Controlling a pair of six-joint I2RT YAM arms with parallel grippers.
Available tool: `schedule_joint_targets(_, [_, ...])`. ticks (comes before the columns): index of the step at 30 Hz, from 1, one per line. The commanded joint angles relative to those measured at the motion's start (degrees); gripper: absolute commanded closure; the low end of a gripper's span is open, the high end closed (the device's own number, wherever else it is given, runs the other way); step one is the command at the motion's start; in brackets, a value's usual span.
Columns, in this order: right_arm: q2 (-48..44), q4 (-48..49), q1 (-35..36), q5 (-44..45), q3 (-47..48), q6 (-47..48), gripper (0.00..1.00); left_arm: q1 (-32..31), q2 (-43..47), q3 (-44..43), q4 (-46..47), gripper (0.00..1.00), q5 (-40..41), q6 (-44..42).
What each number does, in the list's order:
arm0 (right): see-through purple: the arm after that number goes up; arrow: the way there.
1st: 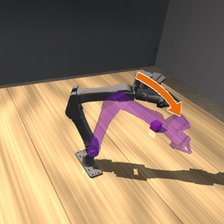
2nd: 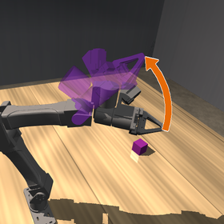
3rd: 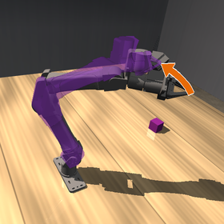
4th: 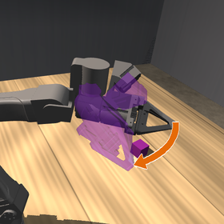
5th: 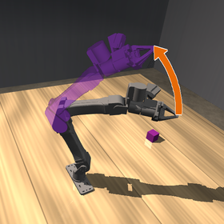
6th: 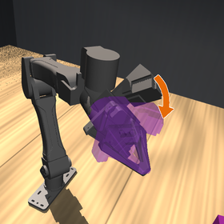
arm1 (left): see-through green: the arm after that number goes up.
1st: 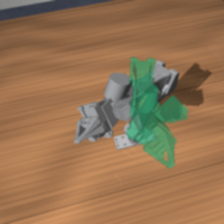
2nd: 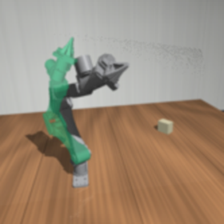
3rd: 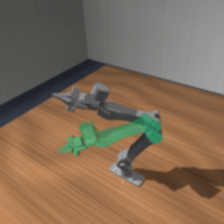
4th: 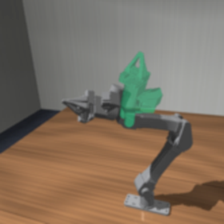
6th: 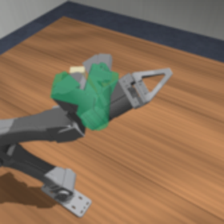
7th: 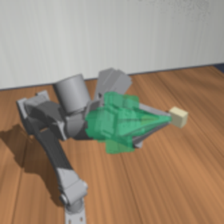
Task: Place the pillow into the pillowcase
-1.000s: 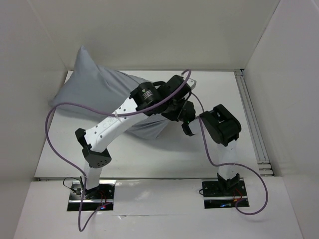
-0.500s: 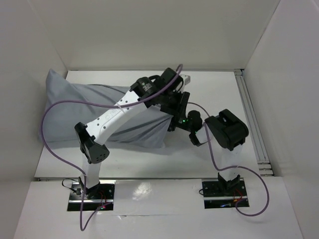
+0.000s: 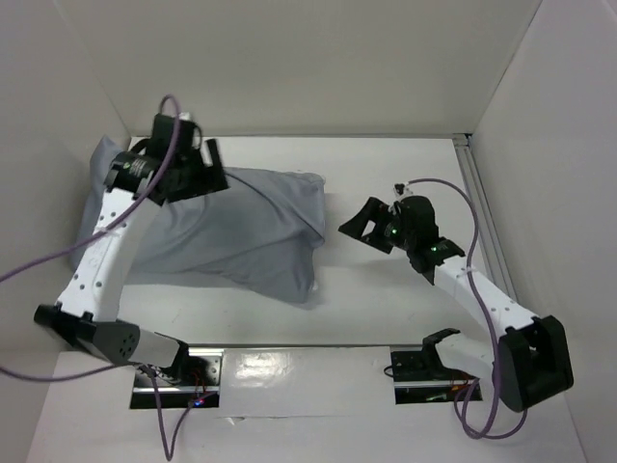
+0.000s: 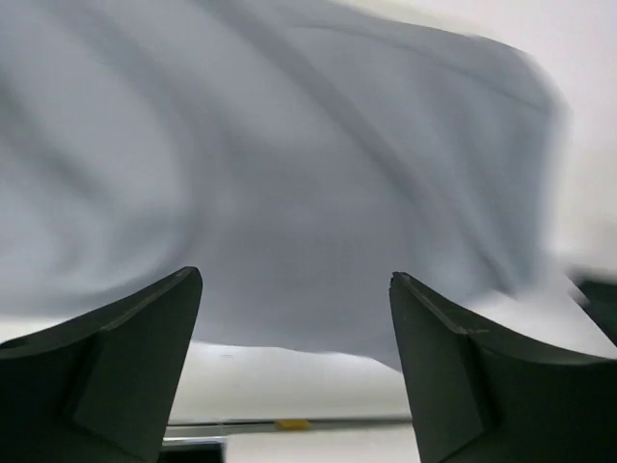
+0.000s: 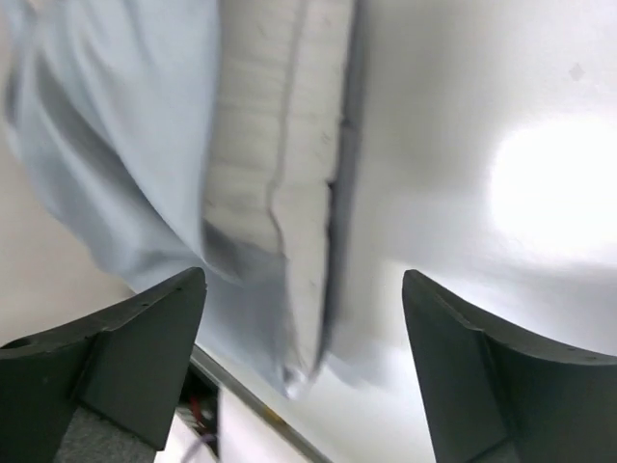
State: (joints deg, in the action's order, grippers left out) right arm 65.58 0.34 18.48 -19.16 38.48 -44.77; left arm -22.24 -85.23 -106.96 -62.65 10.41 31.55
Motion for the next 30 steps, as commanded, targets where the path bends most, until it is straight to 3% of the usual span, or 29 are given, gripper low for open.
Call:
schedule_joint_targets(1, [-4.7, -14.2, 3.7, 2.3, 0.5, 8.8, 0.08, 9.9, 8.7, 12.9, -0.3, 0.07, 4.2, 3.1])
schedule_joint_targets(2, [-6.8, -13.5, 5.4, 1.3, 0.5, 8.8, 0.07, 15.3, 10.6, 16.2, 0.7, 0.06, 4.2, 3.1])
schedule_joint_targets(4, [-6.9, -12.3, 10.8, 1.3, -0.9, 10.2, 0.03, 19.9, 15.2, 26.1, 3.2, 0.02, 4.2, 3.1])
schedule_joint_targets(8, [-0.8, -11.0, 20.2, 1.3, 1.2, 10.8, 0.01, 30.9, 19.0, 38.7, 9.4, 0.01, 2.3, 4.2])
schedule_joint_targets(14, [12.2, -4.5, 27.2, 6.2, 6.0, 11.5, 0.01, 36.5, 21.4, 51.3, 22.8, 0.01, -5.6, 5.3])
schedule_joint_targets(16, [17.0, -2.5, 28.1, 7.7, 7.8, 13.0, 0.15, 37.2, 20.5, 54.0, 26.5, 0.02, -7.9, 6.3])
schedule_joint_targets(17, [18.1, -1.4, 28.1, 7.7, 9.3, 13.0, 0.22, 37.7, 19.7, 54.6, 30.2, 0.07, -8.8, 6.3])
schedule_joint_targets(18, [18.7, -0.4, 28.1, 8.5, 9.3, 13.6, 0.33, 37.7, 18.8, 54.6, 30.8, 0.18, -9.4, 6.3])
schedule_joint_targets(19, [18.7, 1.5, 28.1, 9.7, 10.0, 13.6, 0.57, 37.7, 17.7, 53.1, 30.8, 0.38, -10.4, 5.5])
schedule_joint_targets(20, [18.1, 2.2, 27.4, 10.4, 10.0, 14.2, 0.71, 37.7, 16.3, 52.1, 30.8, 0.87, -11.4, 5.0])
schedule_joint_targets(21, [16.3, 2.7, 26.8, 11.1, 10.0, 14.2, 0.86, 37.7, 15.7, 51.2, 29.5, 1.00, -11.4, 5.0])
schedule_joint_targets(22, [15.2, 2.7, 26.8, 11.1, 10.0, 14.8, 0.98, 37.7, 15.7, 50.1, 28.6, 1.00, -11.4, 5.0])
schedule_joint_targets(23, [14.1, 2.7, 26.2, 11.1, 10.0, 15.5, 1.00, 37.7, 15.7, 48.4, 27.9, 1.00, -10.9, 5.0])
schedule_joint_targets(25, [10.3, -0.2, 26.2, 9.3, 11.3, 18.3, 1.00, 36.2, 18.9, 46.8, 25.6, 1.00, -9.0, 5.0])
schedule_joint_targets(30, [1.1, -19.0, 26.2, 7.7, 15.5, 21.2, 1.00, 31.8, 28.4, 41.0, 20.6, 1.00, -7.3, 4.5])
